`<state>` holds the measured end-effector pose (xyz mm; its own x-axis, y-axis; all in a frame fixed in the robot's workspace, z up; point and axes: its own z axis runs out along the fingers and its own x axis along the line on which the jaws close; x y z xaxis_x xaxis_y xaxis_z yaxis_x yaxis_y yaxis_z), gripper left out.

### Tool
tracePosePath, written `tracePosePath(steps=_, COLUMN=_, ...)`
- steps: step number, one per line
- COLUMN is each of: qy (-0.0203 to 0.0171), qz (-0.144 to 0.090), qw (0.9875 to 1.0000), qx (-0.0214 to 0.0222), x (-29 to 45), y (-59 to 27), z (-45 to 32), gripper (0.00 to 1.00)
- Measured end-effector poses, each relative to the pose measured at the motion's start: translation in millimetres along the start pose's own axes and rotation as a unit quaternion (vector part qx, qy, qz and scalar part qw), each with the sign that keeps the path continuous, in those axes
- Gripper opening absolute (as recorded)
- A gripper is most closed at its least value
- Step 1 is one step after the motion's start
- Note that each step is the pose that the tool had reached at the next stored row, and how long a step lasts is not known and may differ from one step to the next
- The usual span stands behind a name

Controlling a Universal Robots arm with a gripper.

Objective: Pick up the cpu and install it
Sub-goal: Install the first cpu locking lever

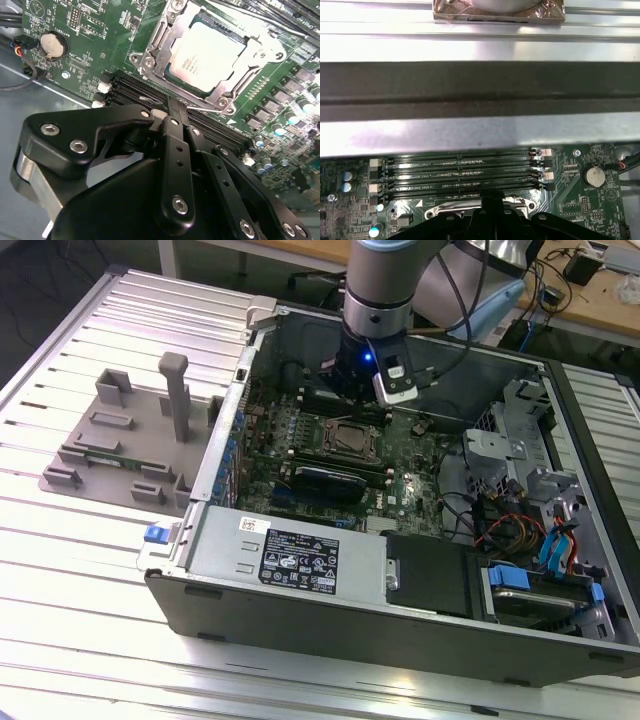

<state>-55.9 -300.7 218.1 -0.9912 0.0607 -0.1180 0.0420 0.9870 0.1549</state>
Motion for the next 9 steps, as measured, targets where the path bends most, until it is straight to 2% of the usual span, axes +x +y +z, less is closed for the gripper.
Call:
tracePosePath(steps=3, qy=-0.0062, qz=-0.001, qw=1.0000, qx=-0.0004, x=1.8, y=0.9, z=1.7, gripper=0.11)
tracePosePath(steps=4, qy=-0.0098, qz=-0.002, qw=1.0000, qx=-0.0006, x=3.6, y=1.6, z=2.4, gripper=0.11)
tracePosePath(steps=9, qy=-0.0202, qz=-0.003, qw=0.9998, qx=-0.0013, x=13.0, y=3.4, z=5.8, gripper=0.11)
